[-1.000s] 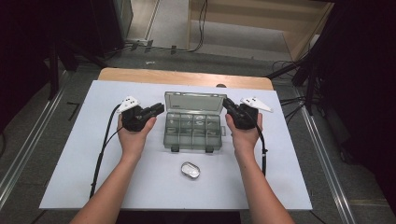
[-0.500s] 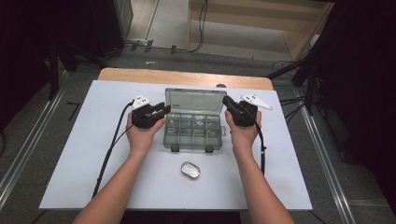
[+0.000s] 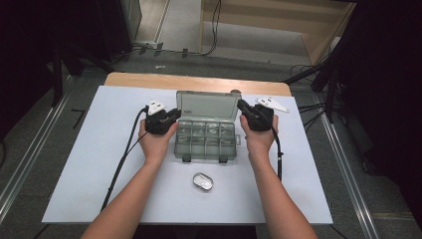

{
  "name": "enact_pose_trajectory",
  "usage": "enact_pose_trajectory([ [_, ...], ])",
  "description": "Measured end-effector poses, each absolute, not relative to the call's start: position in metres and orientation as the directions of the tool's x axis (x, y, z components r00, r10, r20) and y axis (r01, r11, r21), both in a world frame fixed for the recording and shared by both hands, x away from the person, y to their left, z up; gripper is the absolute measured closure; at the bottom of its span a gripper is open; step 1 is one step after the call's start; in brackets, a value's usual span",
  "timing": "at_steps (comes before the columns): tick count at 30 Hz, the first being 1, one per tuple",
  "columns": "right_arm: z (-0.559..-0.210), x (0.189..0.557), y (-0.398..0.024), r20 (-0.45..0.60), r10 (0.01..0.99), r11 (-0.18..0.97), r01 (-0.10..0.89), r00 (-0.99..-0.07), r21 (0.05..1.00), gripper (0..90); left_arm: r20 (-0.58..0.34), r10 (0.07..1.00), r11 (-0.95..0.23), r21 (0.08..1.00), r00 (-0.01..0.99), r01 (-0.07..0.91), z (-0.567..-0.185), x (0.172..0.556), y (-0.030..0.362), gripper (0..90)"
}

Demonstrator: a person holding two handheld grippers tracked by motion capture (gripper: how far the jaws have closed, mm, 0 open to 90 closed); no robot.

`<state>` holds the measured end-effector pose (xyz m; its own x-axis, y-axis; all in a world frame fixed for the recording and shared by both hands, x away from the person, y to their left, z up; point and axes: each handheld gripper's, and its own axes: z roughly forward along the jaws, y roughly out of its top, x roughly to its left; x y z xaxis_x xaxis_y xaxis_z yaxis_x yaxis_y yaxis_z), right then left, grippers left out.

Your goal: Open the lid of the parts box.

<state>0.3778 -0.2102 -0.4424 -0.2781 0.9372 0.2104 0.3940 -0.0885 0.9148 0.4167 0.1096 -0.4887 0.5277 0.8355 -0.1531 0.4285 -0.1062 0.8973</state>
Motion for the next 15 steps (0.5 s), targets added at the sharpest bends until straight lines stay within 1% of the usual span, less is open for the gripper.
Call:
enact_pose_trajectory([
  [6, -0.442, 0.382, -0.210, 0.200, 0.941, -0.080, 0.396, -0.273, 0.915, 84.2, -0.116, 0.863, -0.121, 0.898, 0.491, 0.424, -0.488, 0.416, 0.105, 84.4],
  [10, -0.442, 0.387, -0.212, 0.201, 0.937, -0.075, 0.397, -0.287, 0.915, 82.4, -0.113, 0.875, -0.119, 0.892, 0.471, 0.436, -0.486, 0.415, 0.102, 85.6],
  [12, -0.445, 0.389, -0.214, 0.192, 0.937, -0.065, 0.395, -0.290, 0.916, 79.0, -0.113, 0.877, -0.120, 0.890, 0.466, 0.440, -0.486, 0.415, 0.101, 85.8],
  [15, -0.450, 0.391, -0.216, 0.209, 0.932, -0.075, 0.406, -0.297, 0.911, 77.7, -0.119, 0.882, -0.113, 0.886, 0.457, 0.450, -0.485, 0.416, 0.100, 85.9],
])
